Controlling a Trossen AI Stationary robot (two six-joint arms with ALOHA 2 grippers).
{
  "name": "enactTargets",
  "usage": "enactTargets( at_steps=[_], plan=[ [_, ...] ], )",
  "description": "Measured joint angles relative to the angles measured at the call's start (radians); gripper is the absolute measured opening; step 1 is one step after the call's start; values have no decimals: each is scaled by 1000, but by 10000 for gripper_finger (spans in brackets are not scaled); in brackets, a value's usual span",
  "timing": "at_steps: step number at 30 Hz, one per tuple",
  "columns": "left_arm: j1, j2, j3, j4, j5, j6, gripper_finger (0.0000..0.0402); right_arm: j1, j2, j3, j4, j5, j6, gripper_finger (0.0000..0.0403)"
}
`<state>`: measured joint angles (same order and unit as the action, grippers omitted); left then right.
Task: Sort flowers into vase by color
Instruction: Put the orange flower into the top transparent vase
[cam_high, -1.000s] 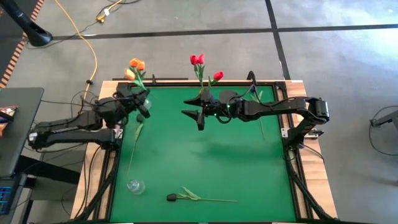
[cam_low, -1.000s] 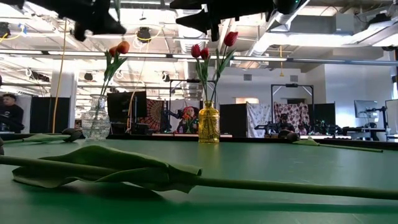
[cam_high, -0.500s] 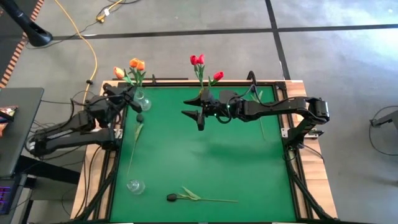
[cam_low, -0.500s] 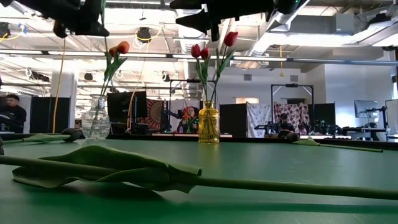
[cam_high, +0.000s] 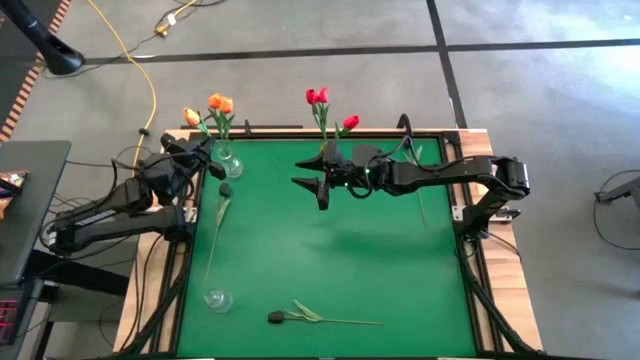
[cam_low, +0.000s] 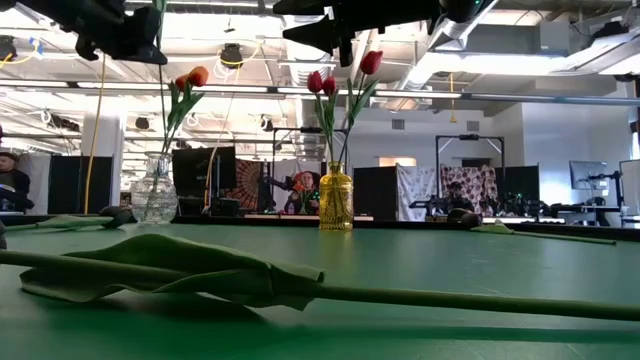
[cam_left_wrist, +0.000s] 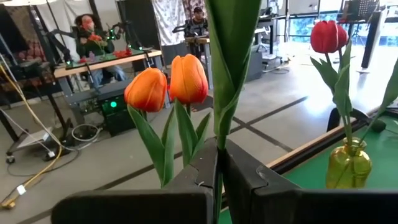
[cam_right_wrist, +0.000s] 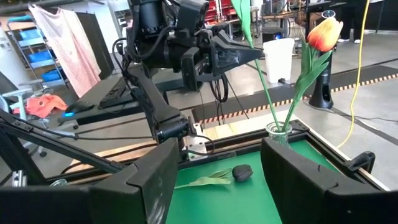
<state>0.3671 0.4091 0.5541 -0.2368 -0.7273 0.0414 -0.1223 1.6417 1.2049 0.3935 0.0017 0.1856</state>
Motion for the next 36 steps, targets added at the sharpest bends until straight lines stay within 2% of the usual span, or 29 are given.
enactTargets(
  at_steps=[23,36],
  plan=[
    [21,3,-1,-173,5,-54,0,-5,0,0,0,-1,-1,255],
    [21,31,-89,-171,7,-239,0,-4,0,0,0,-1,-2,255]
  ],
)
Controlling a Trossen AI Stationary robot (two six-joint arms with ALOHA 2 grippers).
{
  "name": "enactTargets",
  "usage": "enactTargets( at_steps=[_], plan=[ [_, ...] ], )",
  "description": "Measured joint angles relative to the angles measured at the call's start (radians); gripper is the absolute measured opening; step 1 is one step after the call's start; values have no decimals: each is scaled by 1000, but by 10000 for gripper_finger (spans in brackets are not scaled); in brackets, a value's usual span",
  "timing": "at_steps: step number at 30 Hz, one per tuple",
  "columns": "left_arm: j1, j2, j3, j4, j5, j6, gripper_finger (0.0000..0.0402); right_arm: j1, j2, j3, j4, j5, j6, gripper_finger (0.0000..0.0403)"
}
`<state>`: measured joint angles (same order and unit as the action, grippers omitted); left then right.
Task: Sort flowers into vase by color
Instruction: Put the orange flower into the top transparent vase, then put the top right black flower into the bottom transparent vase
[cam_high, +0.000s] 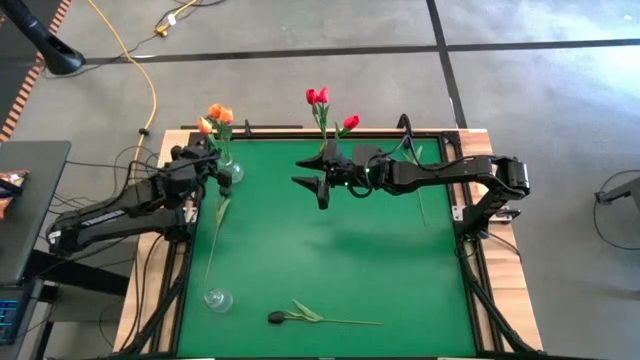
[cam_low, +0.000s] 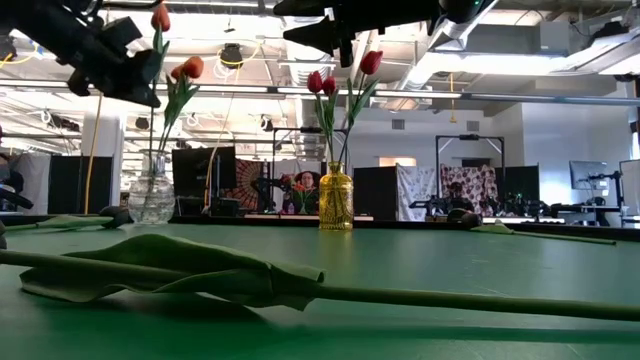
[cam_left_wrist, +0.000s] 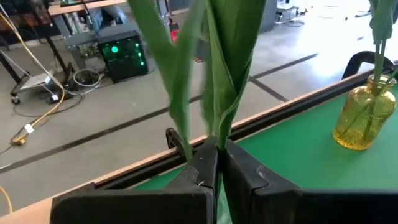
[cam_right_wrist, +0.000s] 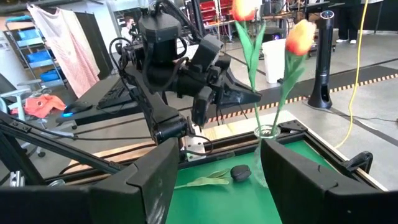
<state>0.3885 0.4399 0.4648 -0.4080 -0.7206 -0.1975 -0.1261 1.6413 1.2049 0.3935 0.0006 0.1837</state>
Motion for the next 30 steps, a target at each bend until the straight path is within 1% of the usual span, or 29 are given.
enactTargets(
  at_steps=[4,7,13,16,18,21,23,27,30],
  plan=[
    [19,26,0,-4,1,-42,4,0,0,0,-1,0,0,255],
    [53,47,0,-23,21,-109,20,0,0,0,-2,0,0,255],
    [123,71,-1,-32,159,-140,72,0,0,0,-5,0,0,255],
    [147,70,-1,-34,211,-142,98,-2,-10,-1,-28,-1,0,255],
    [158,71,13,-72,237,-157,114,-7,-30,-1,-57,-2,-1,255],
    [166,70,59,-143,255,-162,134,-25,-80,-1,-150,-2,0,255],
    [167,70,97,-205,271,-163,145,-42,-119,0,-246,-2,2,255],
    [167,71,187,-335,316,-179,160,-81,-194,0,-485,0,63,255],
    [167,70,230,-412,387,-216,165,-113,-232,0,-674,1,122,255]
  ],
)
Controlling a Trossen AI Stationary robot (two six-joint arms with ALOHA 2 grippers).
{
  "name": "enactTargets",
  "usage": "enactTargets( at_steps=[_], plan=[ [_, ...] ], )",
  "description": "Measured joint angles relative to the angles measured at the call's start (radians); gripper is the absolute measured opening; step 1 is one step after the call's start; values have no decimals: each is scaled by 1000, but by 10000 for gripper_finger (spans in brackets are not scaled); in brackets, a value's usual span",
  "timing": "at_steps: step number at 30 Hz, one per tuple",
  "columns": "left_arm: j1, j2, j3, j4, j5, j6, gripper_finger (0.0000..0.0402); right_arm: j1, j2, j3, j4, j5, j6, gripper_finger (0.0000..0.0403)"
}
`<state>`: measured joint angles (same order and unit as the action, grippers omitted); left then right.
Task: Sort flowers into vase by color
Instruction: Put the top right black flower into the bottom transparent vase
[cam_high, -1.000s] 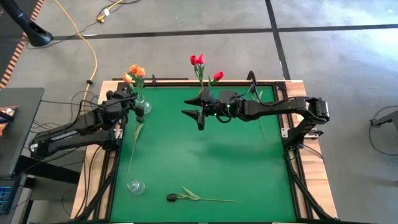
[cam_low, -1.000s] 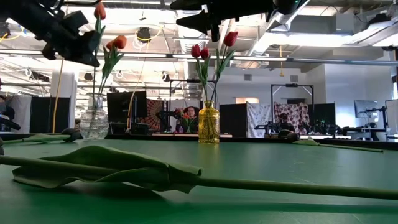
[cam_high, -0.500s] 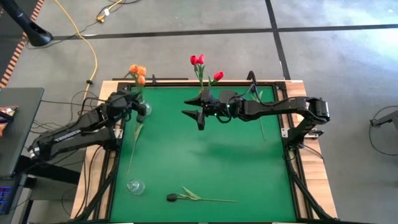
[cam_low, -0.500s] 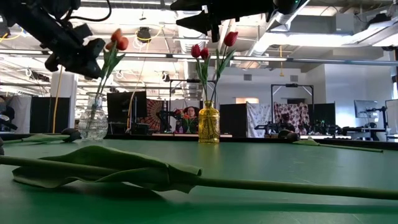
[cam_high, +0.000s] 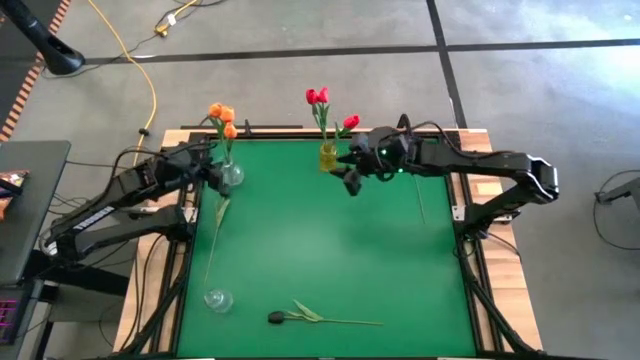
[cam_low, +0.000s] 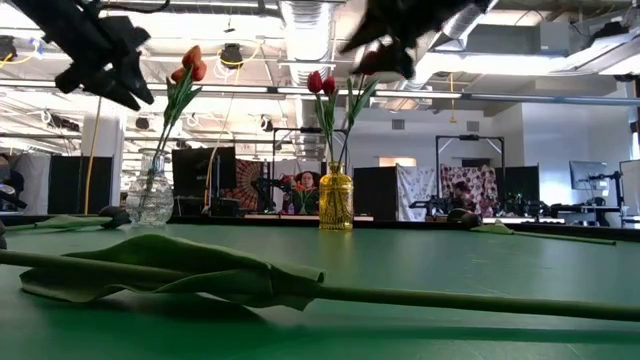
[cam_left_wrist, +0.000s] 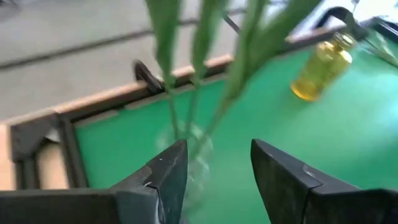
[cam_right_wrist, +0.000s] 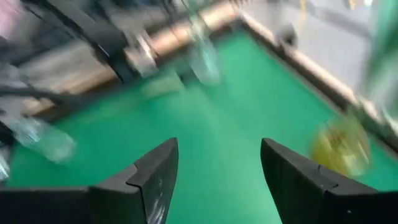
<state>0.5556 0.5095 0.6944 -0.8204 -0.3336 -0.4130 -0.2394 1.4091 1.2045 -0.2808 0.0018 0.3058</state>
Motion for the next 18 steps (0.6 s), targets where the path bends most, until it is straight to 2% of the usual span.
enactTargets(
  at_steps=[6,8,14,18],
  plan=[
    [0,1,2,-63,247,-19,165,-69,-16,0,-359,1,60,255],
    [0,1,-3,-63,302,-23,165,-98,-15,0,-466,3,73,255],
    [0,0,-5,-65,327,-45,165,-188,18,0,-712,107,173,255],
    [0,1,-6,-64,327,-53,165,-252,39,-45,-737,124,194,255]
  ],
)
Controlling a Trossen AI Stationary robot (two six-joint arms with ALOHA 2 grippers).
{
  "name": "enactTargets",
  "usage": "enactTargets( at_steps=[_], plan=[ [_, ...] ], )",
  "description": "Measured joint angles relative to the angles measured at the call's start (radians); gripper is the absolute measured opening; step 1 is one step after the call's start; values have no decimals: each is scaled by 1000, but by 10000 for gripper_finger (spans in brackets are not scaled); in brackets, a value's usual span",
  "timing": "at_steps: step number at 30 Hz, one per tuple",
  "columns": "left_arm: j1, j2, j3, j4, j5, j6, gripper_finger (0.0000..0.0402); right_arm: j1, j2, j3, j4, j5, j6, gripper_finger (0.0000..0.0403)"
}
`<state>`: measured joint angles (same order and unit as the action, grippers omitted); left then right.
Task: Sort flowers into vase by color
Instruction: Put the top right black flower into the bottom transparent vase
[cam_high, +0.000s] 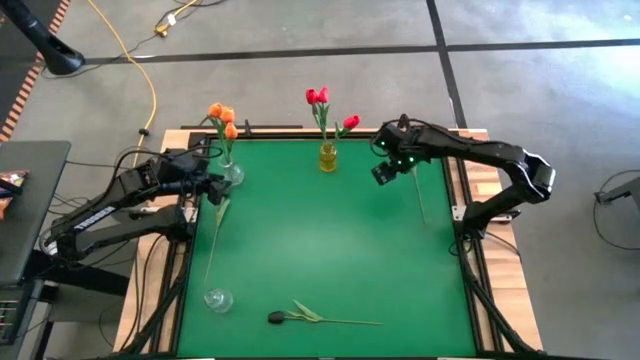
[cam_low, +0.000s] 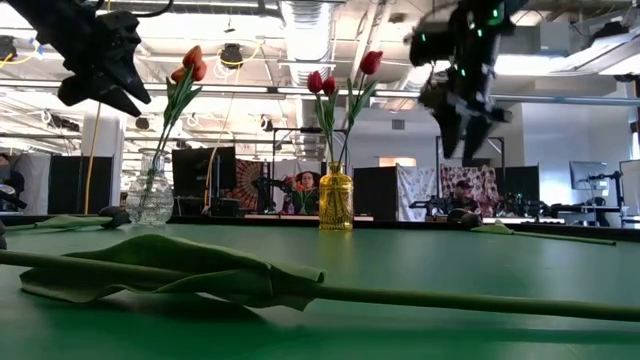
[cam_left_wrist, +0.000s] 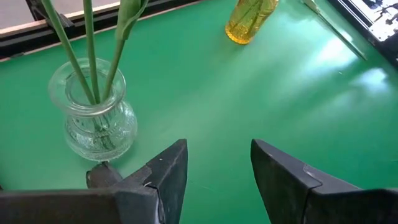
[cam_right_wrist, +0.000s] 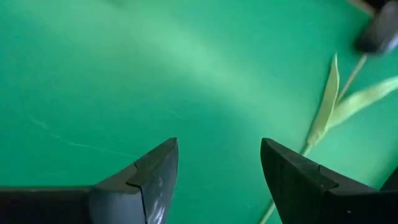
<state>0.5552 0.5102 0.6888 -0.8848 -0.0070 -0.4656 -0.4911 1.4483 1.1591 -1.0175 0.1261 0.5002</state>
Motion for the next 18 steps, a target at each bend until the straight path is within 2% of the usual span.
enactTargets(
  at_steps=[8,18],
  plan=[
    [0,0,0,-19,2,-18,165,-134,-12,-239,90,-30,-26,255],
    [0,0,0,15,6,-43,165,-271,-11,-381,309,-10,-21,255]
  ],
)
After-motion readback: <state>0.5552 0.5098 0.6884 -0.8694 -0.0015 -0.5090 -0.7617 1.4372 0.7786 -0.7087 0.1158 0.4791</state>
